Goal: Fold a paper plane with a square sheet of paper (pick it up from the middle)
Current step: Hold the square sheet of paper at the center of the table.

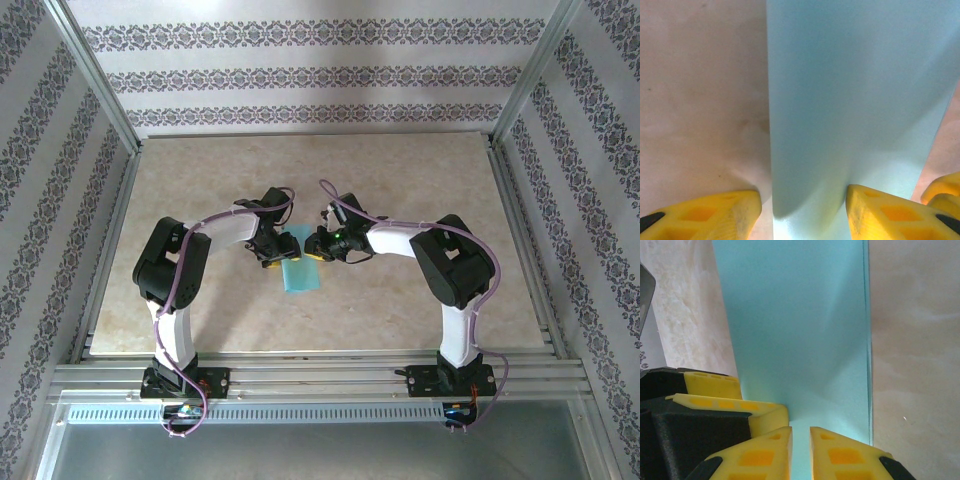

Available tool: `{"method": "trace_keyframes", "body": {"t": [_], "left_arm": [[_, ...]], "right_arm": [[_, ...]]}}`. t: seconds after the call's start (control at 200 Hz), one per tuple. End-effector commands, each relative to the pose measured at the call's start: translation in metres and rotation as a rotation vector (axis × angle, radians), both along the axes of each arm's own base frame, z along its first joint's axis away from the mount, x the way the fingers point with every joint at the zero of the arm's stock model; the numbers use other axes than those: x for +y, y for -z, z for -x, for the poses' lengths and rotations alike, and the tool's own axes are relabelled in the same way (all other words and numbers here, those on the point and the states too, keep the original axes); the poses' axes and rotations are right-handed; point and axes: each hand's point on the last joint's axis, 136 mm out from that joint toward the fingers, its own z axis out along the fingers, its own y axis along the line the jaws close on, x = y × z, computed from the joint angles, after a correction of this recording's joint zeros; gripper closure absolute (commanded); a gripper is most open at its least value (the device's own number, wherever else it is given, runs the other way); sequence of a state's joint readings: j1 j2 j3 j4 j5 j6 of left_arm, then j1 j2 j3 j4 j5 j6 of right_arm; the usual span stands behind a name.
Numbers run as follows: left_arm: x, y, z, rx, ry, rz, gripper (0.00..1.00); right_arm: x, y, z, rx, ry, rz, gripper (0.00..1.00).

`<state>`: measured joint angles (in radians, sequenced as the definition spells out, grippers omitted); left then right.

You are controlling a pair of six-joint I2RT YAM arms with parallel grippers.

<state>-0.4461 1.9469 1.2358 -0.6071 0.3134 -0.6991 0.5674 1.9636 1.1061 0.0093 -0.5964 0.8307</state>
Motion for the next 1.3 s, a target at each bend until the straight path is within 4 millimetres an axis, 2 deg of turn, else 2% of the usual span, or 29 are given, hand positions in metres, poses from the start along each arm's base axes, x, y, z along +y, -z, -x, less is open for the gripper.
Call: {"method": "trace_keyframes", "body": {"t": [0.0, 0.2, 0.635, 0.794, 0.894, 1.034, 1.119, 1.214, 1.294], "left_arm": [[0.038, 0.071, 0.048, 0.186, 0.036, -0.203, 0.45], [0.039, 0.072, 0.049, 0.186, 0.037, -0.210, 0.45], [0.040, 0.071, 0.047, 0.181, 0.044, -0.214, 0.45], [0.037, 0.064, 0.042, 0.163, 0.045, -0.206, 0.45], [0.029, 0.040, 0.027, 0.104, 0.050, -0.179, 0.42], [0.016, -0.023, -0.005, -0.067, 0.038, -0.095, 0.39], [0.013, -0.056, -0.016, -0.158, 0.019, -0.043, 0.40], [0.009, -0.074, -0.017, -0.206, 0.005, 0.010, 0.45], [-0.012, -0.083, -0.018, -0.234, 0.022, 0.146, 0.51]], "right_arm": [[0.005, 0.009, 0.006, 0.024, -0.035, 0.015, 0.82], [0.003, 0.013, 0.007, 0.035, -0.034, 0.027, 0.84], [-0.009, 0.038, 0.016, 0.088, -0.024, 0.113, 0.87], [-0.018, 0.049, 0.022, 0.117, -0.025, 0.177, 0.89], [-0.025, 0.056, 0.025, 0.128, -0.029, 0.229, 0.89], [-0.031, 0.062, 0.028, 0.142, -0.030, 0.265, 0.90], [-0.034, 0.066, 0.030, 0.152, -0.029, 0.279, 0.90], [-0.035, 0.069, 0.031, 0.159, -0.024, 0.290, 0.90], [-0.036, 0.071, 0.031, 0.164, -0.023, 0.296, 0.90]]}}
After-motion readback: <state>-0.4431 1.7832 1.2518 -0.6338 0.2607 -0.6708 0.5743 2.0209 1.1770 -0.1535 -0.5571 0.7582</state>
